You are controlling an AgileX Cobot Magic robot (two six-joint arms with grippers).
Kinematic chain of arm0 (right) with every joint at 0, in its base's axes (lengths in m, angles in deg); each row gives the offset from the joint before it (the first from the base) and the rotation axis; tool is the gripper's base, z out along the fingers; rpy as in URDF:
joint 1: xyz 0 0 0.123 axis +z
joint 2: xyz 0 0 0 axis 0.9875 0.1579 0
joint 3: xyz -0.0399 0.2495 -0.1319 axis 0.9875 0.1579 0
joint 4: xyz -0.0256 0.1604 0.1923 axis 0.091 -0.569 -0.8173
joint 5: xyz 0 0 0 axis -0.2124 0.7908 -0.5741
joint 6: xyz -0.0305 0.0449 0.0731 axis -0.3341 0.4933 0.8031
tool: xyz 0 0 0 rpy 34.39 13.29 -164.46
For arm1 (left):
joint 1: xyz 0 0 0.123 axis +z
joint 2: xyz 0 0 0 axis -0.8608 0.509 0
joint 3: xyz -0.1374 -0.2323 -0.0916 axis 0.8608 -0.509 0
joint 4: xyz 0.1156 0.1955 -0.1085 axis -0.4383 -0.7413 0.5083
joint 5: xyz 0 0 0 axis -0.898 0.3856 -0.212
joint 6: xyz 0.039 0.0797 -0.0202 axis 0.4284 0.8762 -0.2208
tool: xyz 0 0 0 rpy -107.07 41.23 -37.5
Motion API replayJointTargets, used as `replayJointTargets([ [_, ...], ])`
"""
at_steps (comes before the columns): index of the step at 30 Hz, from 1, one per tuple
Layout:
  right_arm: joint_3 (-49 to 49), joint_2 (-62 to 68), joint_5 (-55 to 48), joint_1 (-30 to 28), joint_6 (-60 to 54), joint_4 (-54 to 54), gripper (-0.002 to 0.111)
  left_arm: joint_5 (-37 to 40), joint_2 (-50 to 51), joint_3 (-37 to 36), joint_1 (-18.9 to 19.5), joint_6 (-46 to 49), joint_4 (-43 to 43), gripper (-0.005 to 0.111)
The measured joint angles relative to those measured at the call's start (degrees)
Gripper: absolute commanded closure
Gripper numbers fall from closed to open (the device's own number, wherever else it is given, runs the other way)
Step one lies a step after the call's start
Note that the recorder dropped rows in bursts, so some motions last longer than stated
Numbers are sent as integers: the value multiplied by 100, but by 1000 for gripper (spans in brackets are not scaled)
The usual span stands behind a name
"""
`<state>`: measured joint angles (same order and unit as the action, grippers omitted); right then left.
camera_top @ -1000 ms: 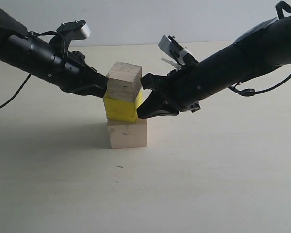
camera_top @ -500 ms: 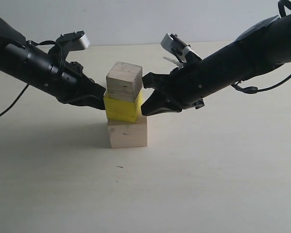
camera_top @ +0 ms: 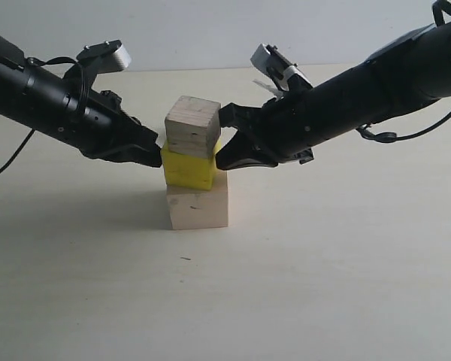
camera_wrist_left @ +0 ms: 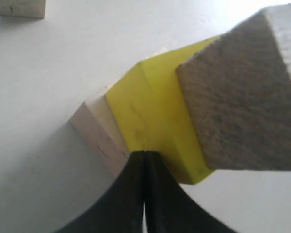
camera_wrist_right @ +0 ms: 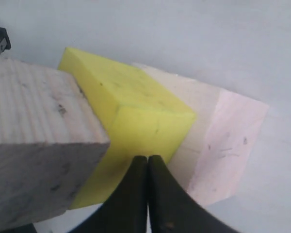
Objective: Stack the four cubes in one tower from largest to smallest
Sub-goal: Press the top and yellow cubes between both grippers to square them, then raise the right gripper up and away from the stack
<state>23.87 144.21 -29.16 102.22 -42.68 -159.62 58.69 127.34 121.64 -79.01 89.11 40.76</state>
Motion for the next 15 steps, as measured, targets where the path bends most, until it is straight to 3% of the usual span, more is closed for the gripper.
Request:
replayJointTargets([
  [15,0,0,193,0,-407,-384,108,98,0,-13,-12,66,160,107],
])
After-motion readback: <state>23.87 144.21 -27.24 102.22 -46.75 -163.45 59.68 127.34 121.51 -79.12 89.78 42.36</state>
